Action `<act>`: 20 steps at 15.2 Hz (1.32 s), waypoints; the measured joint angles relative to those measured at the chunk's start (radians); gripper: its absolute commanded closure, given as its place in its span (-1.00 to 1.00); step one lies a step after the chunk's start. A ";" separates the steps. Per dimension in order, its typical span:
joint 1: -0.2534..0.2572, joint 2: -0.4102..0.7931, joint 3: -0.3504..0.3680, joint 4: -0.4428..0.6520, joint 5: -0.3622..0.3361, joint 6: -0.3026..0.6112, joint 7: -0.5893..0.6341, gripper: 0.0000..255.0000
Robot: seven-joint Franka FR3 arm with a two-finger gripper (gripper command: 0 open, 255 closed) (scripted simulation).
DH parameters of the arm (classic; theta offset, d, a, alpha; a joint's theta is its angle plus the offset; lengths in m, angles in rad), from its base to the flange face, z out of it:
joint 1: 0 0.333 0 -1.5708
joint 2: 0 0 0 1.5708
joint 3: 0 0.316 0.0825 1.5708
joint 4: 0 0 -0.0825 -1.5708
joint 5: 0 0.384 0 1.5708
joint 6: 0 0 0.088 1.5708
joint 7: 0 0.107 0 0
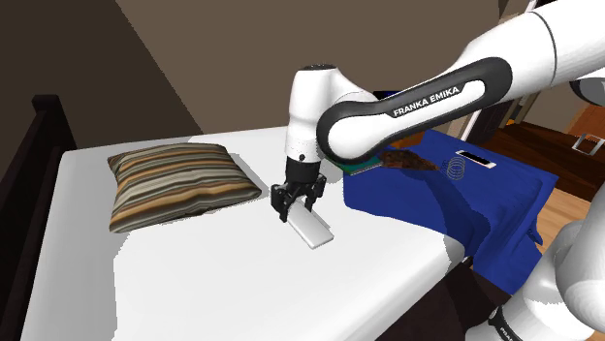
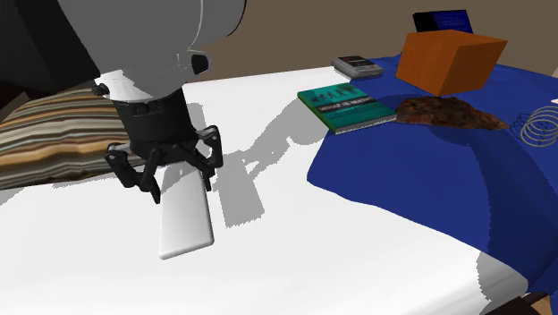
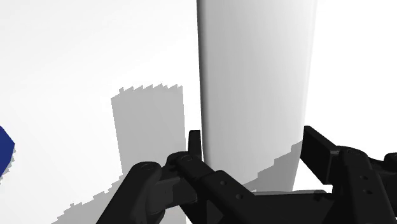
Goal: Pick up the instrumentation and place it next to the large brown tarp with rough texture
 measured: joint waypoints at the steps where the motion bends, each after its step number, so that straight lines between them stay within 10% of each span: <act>1: 0.000 -0.005 0.001 0.009 0.003 -0.014 0.000 1.00; 10: -0.005 -0.054 0.001 0.070 0.029 -0.119 -0.021 1.00; 20: -0.081 -0.322 -0.103 -0.206 0.129 -0.095 -0.254 1.00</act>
